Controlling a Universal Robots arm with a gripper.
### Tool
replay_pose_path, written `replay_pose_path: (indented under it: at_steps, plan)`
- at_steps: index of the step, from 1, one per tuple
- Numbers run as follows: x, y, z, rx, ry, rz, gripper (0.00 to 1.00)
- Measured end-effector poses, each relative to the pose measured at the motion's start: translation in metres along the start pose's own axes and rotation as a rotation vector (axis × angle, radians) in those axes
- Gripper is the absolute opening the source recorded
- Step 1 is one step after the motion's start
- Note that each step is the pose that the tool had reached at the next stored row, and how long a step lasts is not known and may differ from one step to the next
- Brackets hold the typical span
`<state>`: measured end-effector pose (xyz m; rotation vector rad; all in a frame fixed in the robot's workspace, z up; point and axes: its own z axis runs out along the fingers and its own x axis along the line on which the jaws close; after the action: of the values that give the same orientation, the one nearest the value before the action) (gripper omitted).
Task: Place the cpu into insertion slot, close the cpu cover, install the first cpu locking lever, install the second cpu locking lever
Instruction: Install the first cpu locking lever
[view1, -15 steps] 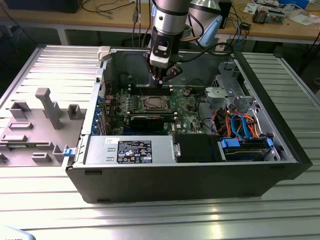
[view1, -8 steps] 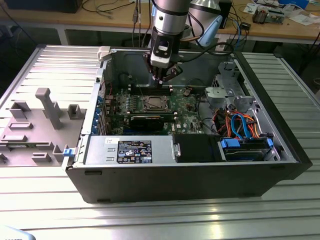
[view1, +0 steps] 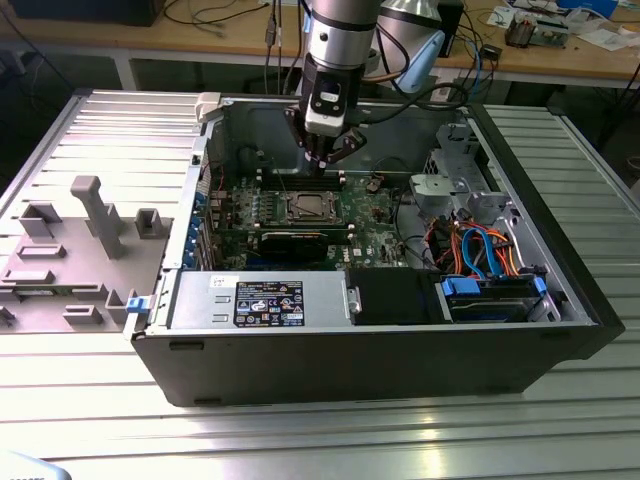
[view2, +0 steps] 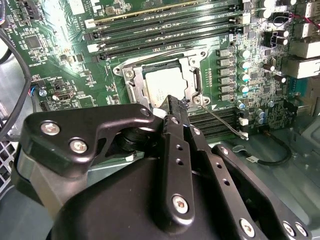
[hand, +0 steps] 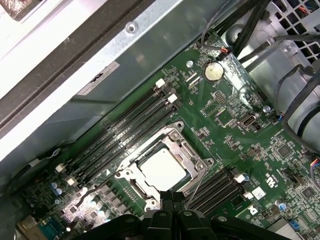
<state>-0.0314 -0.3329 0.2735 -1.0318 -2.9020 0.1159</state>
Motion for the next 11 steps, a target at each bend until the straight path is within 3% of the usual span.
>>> replay_pose_path:
  at_steps: [11]
  plan:
    - [0.0000, 0.0000, 0.0000, 0.0006, -0.0019, -0.021, 0.11]
